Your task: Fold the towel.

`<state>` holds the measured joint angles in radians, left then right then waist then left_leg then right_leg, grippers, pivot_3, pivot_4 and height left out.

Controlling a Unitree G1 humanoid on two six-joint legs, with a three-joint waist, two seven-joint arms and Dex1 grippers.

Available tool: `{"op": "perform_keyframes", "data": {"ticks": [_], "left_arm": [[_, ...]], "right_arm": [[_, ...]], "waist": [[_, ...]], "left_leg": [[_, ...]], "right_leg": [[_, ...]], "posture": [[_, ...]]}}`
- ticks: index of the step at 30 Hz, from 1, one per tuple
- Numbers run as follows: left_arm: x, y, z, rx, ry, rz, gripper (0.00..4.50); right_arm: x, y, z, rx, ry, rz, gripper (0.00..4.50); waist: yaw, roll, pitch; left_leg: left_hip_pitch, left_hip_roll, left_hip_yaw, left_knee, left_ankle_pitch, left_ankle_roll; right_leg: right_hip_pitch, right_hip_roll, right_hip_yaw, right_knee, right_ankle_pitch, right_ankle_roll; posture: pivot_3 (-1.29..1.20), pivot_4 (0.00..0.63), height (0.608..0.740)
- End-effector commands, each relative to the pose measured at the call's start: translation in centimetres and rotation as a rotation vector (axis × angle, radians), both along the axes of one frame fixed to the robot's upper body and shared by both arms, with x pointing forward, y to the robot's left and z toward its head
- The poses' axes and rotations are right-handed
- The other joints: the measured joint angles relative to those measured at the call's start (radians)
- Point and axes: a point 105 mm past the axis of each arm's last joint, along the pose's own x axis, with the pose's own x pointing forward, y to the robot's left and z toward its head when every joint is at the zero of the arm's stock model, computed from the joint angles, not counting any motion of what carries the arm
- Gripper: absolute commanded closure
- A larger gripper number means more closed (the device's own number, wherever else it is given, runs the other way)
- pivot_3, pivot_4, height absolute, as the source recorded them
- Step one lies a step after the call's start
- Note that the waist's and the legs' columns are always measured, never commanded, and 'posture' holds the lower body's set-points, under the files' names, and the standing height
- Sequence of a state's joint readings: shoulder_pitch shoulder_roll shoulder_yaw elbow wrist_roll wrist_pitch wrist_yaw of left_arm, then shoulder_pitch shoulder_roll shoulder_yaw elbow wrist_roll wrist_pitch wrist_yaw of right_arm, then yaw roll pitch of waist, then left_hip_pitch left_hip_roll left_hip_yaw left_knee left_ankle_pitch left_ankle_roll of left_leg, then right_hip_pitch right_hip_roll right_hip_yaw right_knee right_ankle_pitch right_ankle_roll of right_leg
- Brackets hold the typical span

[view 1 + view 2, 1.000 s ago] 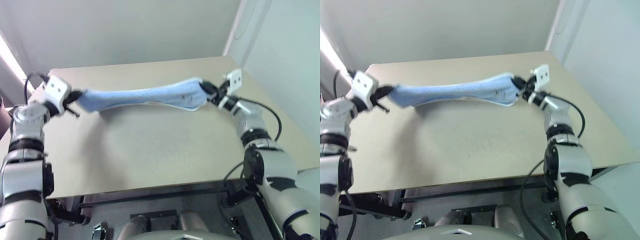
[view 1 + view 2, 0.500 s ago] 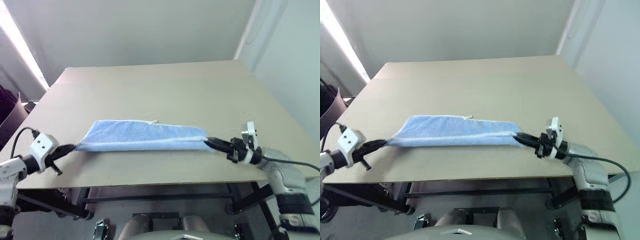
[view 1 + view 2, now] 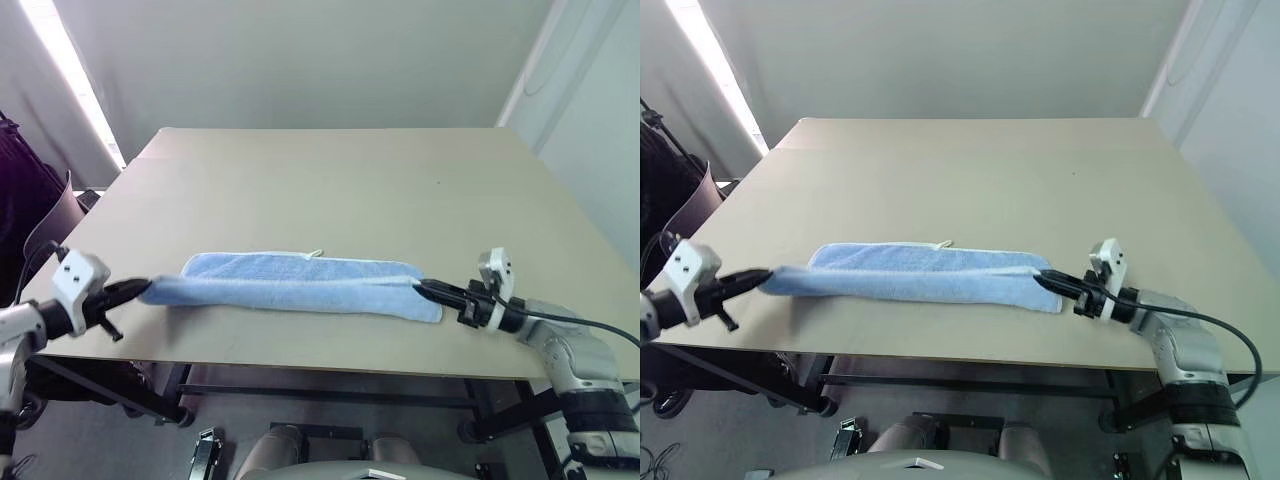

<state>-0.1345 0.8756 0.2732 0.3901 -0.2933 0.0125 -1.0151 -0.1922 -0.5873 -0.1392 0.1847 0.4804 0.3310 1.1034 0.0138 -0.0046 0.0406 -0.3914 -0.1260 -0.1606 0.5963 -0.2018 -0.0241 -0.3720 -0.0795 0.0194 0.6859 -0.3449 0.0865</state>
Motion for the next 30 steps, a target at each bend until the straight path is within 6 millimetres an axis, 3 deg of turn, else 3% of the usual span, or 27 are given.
{"op": "perform_keyframes", "data": {"ticks": [1,4,13,15,19,26,28,30], "left_arm": [[1.8,0.3,-0.2,0.015,-0.023,0.034,4.45],[3.9,-0.3,-1.0,0.022,-0.024,0.058,4.45],[6.7,-1.7,-2.3,0.012,-0.051,0.082,4.45],[7.2,-1.8,-2.2,-0.009,-0.071,0.106,4.02],[7.7,-2.0,-2.1,-0.027,-0.107,0.126,2.76],[8.1,-0.6,-0.8,-0.032,-0.197,0.214,0.23],[8.0,-0.9,0.0,-0.06,-0.225,0.19,0.0],[7.8,-1.4,0.8,-0.092,-0.243,0.152,0.0]], "right_arm": [[2.2,-0.7,0.4,-0.028,-0.046,-0.114,4.5],[3.7,-0.7,-0.5,-0.043,-0.022,-0.176,4.5],[5.7,0.4,-1.2,-0.05,-0.033,-0.209,4.5],[6.0,0.5,-1.6,-0.065,-0.029,-0.22,4.5],[6.7,0.9,-1.5,-0.04,-0.022,-0.232,3.38],[7.2,0.6,0.1,0.028,0.007,-0.22,0.83],[7.6,-0.4,0.3,0.047,0.099,-0.27,0.08],[7.7,-1.5,-0.2,-0.012,0.202,-0.318,0.08]], "waist": [[-0.003,0.0,0.0],[-0.003,-0.001,0.0],[-0.006,-0.001,-0.001],[-0.007,-0.002,-0.001],[-0.012,-0.002,-0.001],[-0.03,-0.003,-0.002],[-0.03,-0.003,-0.002],[-0.03,-0.003,-0.002]], "left_leg": [[0.0,0.0,0.0,-0.001,0.0,0.001],[0.0,0.0,0.001,-0.001,0.0,0.001],[0.0,0.0,0.001,0.0,0.0,0.001],[0.0,0.0,0.001,0.001,0.0,0.001],[0.0,0.0,0.001,0.002,0.0,0.001],[0.0,0.0,0.001,0.002,0.0,0.001],[0.0,0.0,0.001,0.002,0.0,0.001],[0.0,0.0,0.001,0.002,0.0,0.001]], "right_leg": [[0.0,0.0,0.0,-0.001,0.002,0.003],[-0.001,0.001,0.0,-0.001,0.004,0.007],[0.0,0.001,0.001,-0.001,0.006,0.009],[0.0,0.002,0.001,-0.001,0.007,0.009],[0.0,0.002,0.001,0.0,0.007,0.009],[0.0,0.002,0.001,0.0,0.008,0.01],[0.0,0.002,0.001,0.0,0.008,0.01],[0.0,0.002,0.001,0.0,0.008,0.009]], "posture": [[0.0,0.0,0.74],[0.0,0.0,0.74],[0.0,0.0,0.74],[0.0,0.0,0.74],[0.0,0.0,0.74],[0.0,0.0,0.74],[0.0,0.0,0.74],[0.0,0.0,0.74]]}}
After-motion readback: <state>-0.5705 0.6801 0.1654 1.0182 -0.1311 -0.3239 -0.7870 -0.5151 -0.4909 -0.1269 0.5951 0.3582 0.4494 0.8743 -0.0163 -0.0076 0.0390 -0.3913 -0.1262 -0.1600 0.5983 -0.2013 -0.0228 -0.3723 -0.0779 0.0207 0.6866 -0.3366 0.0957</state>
